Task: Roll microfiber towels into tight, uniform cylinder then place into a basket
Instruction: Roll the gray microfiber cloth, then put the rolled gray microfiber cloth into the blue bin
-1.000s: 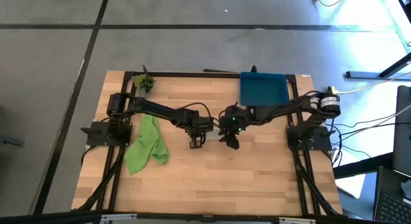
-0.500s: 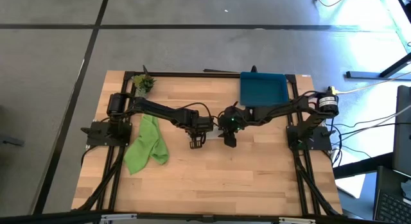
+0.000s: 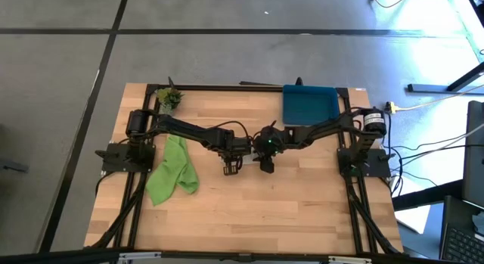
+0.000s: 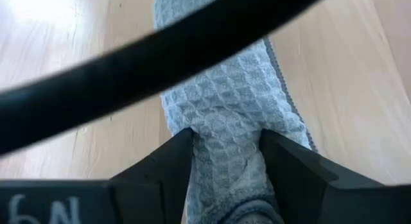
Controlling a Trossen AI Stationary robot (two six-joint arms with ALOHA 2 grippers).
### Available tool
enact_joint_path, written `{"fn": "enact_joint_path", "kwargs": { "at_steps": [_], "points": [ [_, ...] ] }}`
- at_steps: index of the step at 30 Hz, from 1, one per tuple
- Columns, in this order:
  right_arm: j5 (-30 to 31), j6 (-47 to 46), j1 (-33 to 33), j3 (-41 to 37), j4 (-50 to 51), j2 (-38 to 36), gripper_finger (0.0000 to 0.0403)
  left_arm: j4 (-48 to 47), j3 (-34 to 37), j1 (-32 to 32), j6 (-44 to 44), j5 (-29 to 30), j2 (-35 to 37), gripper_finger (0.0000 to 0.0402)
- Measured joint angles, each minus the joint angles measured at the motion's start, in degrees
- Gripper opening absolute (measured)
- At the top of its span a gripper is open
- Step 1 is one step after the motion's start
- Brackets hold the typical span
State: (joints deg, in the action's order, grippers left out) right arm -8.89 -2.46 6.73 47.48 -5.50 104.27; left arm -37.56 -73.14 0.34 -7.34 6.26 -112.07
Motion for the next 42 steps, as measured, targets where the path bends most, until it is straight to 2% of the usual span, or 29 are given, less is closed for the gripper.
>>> {"fn": "enact_joint_path", "kwargs": {
  "at_steps": [7, 18, 25, 29, 34, 38, 42],
  "points": [
    [-0.38, -0.01, 0.52, -0.06, 0.32, 0.11, 0.0189, 0.03, 0.0, -0.08, -2.47, 1.68, 0.0, 0.0008],
    [-0.38, -0.03, 0.56, -0.13, 0.54, 0.61, 0.0189, -0.33, 0.0, 0.05, -2.81, 4.22, 0.32, 0.0086],
    [-0.29, -0.02, 0.58, -0.15, 0.62, 0.7, 0.0189, -2.9, 0.33, 0.02, -1.07, 5.15, 4.93, 0.0083],
    [-0.23, -0.15, 0.58, -0.17, 0.58, 0.7, 0.0189, -4.67, 0.22, 0.01, -1.05, 7.68, 8.04, 0.0085],
    [-0.22, -0.22, 0.58, -0.18, 0.56, 0.7, 0.0189, -4.89, 0.22, -0.56, -2.39, 7.18, 11.42, 0.0081],
    [-0.22, -0.22, 0.58, -0.22, 0.48, 0.7, 0.0189, -3.84, 0.11, -2.87, 0.13, 6.21, 11.33, 0.0082],
    [-0.27, -0.24, 0.59, -0.23, 0.37, 0.7, 0.0189, -1.9, 0.12, -5.18, 3.28, 6.18, 8.38, 0.0081]
  ]
}}
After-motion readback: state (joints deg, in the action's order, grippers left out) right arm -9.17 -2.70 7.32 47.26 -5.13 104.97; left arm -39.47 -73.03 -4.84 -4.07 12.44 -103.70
